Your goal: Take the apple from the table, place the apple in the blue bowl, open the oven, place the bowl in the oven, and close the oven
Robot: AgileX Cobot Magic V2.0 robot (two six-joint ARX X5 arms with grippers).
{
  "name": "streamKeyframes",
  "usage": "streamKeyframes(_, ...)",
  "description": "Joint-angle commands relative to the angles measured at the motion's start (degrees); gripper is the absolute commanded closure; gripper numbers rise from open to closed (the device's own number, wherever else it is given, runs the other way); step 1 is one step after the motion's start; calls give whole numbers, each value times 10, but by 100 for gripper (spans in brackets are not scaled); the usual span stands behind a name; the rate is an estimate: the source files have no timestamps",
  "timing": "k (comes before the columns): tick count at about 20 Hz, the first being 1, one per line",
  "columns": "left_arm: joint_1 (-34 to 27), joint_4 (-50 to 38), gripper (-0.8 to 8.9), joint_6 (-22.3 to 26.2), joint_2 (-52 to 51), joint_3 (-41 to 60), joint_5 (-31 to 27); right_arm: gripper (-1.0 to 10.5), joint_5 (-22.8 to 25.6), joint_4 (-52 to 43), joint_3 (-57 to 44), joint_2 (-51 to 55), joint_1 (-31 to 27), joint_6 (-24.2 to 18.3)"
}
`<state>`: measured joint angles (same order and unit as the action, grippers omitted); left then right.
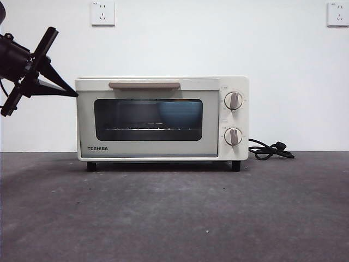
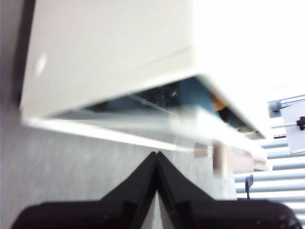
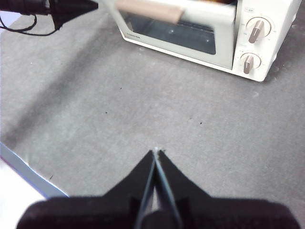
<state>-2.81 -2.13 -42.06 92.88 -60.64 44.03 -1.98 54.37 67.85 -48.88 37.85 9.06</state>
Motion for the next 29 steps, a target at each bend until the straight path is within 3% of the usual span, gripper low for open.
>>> streamKeyframes(1, 3, -14, 821, 0, -1, 0, -2, 959, -2, 0, -4, 2, 0, 13)
streamKeyframes(7, 11, -15, 821, 15, -1, 0, 45, 959, 1, 16, -4, 1, 0, 13)
streamKeyframes(10, 26, 1, 821, 59, -13, 0, 90, 958, 1, 28, -4, 1, 0, 13)
streamKeyframes(13, 49, 85, 820, 153, -58, 0, 81, 957, 0, 44, -4, 0, 0, 13)
streamKeyframes(15, 66, 171, 820, 232, -107, 0, 45, 957, 1, 46, -4, -1, 0, 13)
streamKeyframes(16, 76, 222, 820, 272, -141, 0, -1, 947, 1, 46, -4, -1, 0, 13)
streamKeyframes(19, 102, 327, 818, 327, -242, 0, -151, 946, 1, 46, -4, -1, 0, 13)
streamKeyframes(20, 107, 358, 817, 332, -276, 0, -174, 946, 1, 46, -4, -1, 0, 13)
streamKeyframes(24, 107, 390, 817, 332, -374, -1, -172, 946, 1, 46, -4, -1, 0, 13)
streamKeyframes(29, 107, 385, 817, 332, -412, -1, -171, 946, 1, 46, -4, -1, 0, 13)
